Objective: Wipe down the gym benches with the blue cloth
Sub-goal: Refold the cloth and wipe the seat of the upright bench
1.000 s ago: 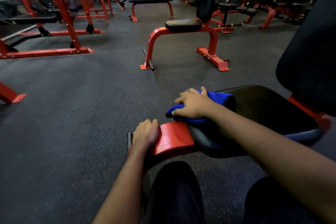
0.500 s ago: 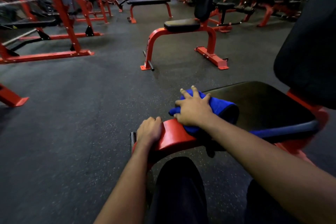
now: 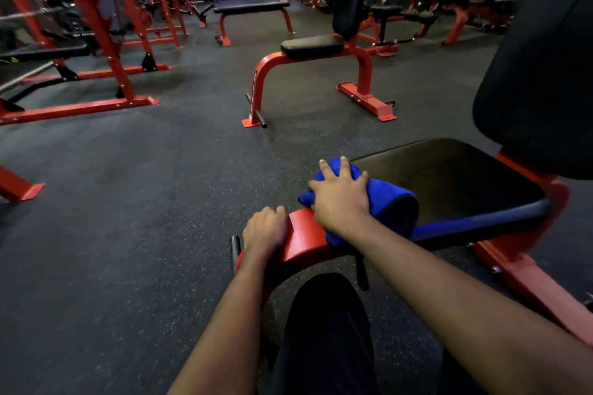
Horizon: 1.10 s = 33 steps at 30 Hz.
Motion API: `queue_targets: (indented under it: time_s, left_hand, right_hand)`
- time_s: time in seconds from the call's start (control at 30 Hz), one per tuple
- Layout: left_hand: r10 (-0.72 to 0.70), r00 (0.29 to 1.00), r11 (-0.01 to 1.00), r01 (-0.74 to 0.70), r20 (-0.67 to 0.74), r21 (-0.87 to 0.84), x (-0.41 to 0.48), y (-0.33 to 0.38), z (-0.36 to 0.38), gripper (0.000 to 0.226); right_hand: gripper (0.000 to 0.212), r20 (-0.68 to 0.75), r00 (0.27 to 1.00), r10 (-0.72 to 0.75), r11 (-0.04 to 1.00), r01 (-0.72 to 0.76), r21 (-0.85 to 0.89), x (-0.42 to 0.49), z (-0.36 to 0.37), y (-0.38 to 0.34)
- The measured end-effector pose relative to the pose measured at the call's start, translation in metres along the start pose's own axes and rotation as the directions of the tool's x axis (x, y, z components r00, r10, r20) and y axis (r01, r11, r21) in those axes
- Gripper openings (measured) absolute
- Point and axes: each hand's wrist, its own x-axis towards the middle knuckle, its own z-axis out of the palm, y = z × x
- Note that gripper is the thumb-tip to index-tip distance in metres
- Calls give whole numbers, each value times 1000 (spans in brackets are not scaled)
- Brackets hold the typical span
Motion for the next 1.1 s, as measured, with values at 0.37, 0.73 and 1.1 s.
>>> queue_targets:
  time_s: [0.37,0.73,1.1]
  left_hand:
    - [-81,993,990,70,-88,-120,10,0,7,46]
    - [534,768,400,-599,-355,-694,-24,141,-46,28]
    - [616,744,528,-634,-259,-565,-84,277,3,46]
  right_hand:
    - [34,-377,900,220,920,-62,388,-48,9,29]
    - [11,-257,683,683,30,326,945,-22,-51,129]
    - [80,-171,845,508,-29,215,976,-51,-74,240]
